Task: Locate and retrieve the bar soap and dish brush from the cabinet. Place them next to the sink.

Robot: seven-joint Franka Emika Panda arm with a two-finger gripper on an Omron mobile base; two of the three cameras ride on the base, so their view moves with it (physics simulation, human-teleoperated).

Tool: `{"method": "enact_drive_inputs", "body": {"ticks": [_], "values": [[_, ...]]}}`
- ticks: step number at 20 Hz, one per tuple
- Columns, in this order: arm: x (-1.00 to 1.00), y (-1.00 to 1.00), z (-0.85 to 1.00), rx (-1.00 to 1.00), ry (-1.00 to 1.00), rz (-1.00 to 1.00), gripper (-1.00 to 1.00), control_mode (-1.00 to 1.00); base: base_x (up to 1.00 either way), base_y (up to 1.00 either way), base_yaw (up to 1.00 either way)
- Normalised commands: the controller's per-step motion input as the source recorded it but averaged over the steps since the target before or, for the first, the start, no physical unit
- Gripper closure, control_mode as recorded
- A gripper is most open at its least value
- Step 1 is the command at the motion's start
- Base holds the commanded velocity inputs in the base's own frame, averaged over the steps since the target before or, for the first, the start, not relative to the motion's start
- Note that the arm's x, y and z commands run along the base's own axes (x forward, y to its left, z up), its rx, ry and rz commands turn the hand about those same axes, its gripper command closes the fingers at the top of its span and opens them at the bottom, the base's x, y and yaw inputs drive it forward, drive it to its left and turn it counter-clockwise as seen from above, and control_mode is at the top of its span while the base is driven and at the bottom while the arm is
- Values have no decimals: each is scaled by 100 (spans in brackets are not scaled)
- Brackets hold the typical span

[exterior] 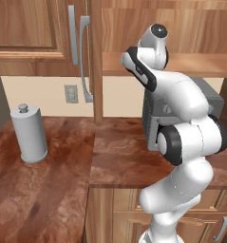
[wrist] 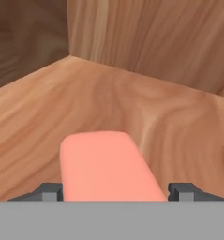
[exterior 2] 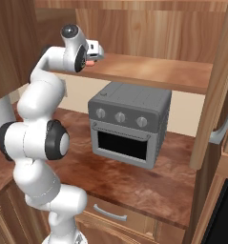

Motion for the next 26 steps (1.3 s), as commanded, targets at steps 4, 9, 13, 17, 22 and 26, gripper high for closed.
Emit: {"method": "enact_drive_inputs", "body": {"ticks": [4,9,13,17,22,26], "values": [[-23,1,-6,1,0,-16,100,-100,0,0,0],[-32,1,-1,0,0,-25,100,-100,0,0,0],[-45,1,0,0,0,-26,100,-100,0,0,0],[-68,-10,5,1,0,-20,100,-100,0,0,0],[-85,-7,-1,0,0,-15,100,-100,0,0,0],[-82,0,-15,0,5,-15,100,-100,0,0,0]]}}
